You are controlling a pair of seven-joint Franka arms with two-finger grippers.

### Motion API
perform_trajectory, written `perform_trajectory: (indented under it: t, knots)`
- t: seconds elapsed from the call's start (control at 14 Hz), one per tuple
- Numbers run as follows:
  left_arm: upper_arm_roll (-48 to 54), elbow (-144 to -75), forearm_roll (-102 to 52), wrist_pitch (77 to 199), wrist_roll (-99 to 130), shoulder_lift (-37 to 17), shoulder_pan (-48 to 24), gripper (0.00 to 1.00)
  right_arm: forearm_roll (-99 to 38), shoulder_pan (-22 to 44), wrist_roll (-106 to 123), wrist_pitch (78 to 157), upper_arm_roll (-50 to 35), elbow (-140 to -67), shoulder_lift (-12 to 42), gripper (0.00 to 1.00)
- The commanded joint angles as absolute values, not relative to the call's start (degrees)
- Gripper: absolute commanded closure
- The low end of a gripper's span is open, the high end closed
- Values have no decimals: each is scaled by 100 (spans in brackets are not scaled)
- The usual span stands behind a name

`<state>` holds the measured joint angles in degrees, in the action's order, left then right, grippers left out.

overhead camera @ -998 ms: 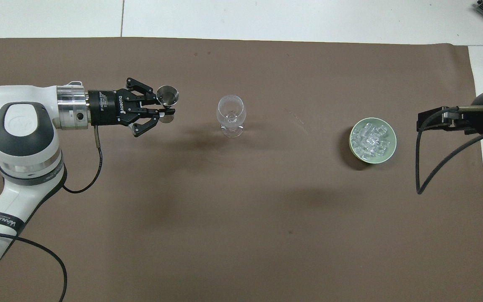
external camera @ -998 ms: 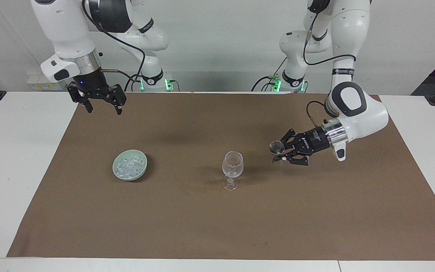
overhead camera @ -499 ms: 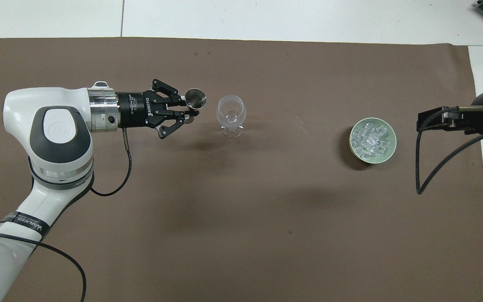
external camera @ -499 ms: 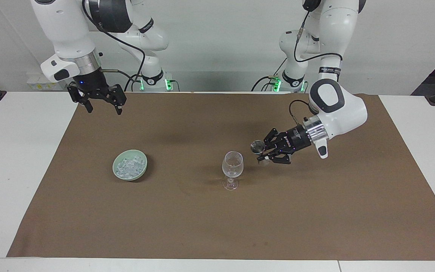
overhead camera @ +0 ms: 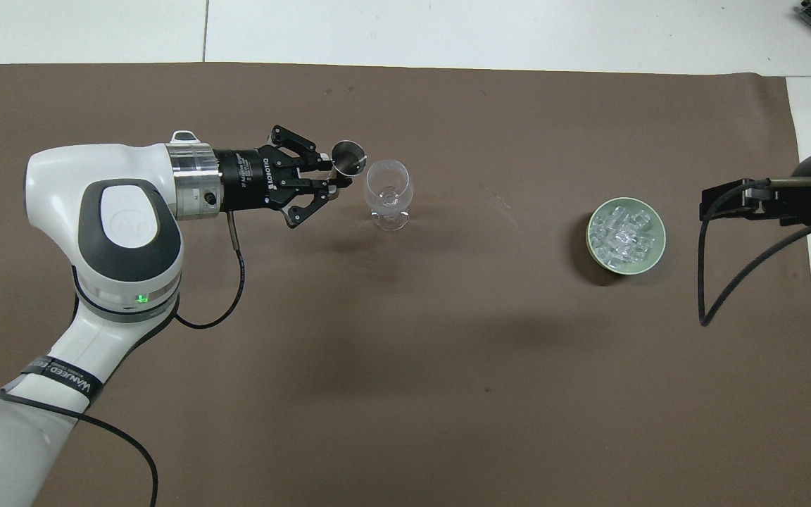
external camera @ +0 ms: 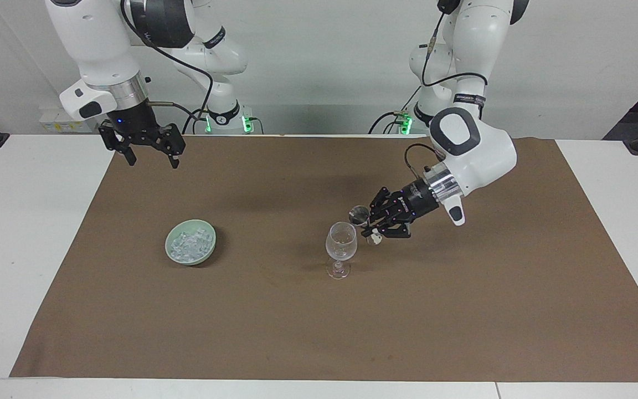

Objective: Pour wine and add ice with both arms
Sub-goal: 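Tilt the held cup over the clear wine glass with the left gripper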

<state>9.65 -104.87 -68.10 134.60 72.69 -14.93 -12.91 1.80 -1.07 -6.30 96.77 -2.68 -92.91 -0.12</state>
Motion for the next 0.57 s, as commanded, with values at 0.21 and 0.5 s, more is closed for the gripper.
perform_trajectory:
  t: [0.21, 0.5]
  knots:
    - [879, -10398, -5987, 13570, 7453, -1415, -1406, 100, 88, -141, -510, 9668, -264, -9272, 0, 0]
    - [879, -10143, -5092, 13719, 7917, -1503, -1529, 100, 88, -141, -510, 9677, -264, -9272, 0, 0]
